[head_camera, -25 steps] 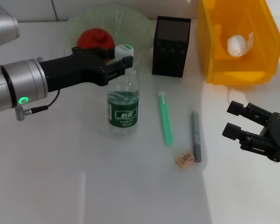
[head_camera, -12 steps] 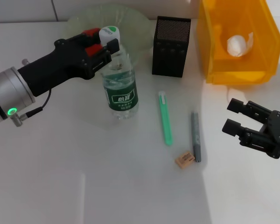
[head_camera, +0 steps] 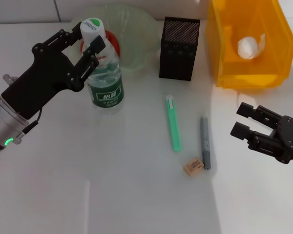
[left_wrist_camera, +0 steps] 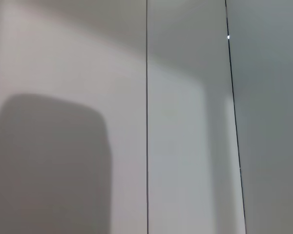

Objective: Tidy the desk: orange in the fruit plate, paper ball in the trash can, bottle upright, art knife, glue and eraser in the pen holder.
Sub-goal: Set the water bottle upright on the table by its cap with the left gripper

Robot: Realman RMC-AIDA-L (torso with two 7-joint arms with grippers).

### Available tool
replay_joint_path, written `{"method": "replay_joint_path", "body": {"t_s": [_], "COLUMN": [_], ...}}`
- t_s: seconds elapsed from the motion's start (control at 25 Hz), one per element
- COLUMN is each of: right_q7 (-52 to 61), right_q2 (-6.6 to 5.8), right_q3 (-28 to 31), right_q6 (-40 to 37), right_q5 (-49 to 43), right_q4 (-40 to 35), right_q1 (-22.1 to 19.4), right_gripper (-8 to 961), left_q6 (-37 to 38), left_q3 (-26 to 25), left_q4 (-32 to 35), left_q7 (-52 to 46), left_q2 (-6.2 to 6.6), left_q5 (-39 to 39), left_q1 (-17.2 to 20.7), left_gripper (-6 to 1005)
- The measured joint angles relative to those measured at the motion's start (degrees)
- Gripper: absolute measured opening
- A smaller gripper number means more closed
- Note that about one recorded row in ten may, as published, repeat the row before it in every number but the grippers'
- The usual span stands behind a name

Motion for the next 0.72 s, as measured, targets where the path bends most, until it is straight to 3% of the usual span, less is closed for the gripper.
{"method": "replay_joint_path", "body": {"t_s": [0.28, 0.48, 0.72], "right_q7": [-0.3, -2.2, -2.3], "right_q2": [0.00, 0.00, 0.00], "right_q3": [-0.1, 0.0, 0.0], "right_q6": [0.1, 0.2, 0.2], "right_q5": [-0.1, -0.2, -0.2], "right_q4": [1.2, 2.9, 3.0], "right_q1": [1.0, 1.2, 1.2], "right_gripper": [838, 839, 839], "left_q6": [0.3, -1.3, -3.2], "left_q3": [-0.1, -0.1, 0.0], "left_q4": [-3.6, -9.4, -9.8], "left_q7": [5.1, 10.8, 12.3], "left_q2": [-0.16, -0.19, -0.20], "left_q5": [-0.8, -5.4, -5.6], "left_q1": [-1.7, -5.0, -5.7], "left_gripper": [433, 433, 431]}}
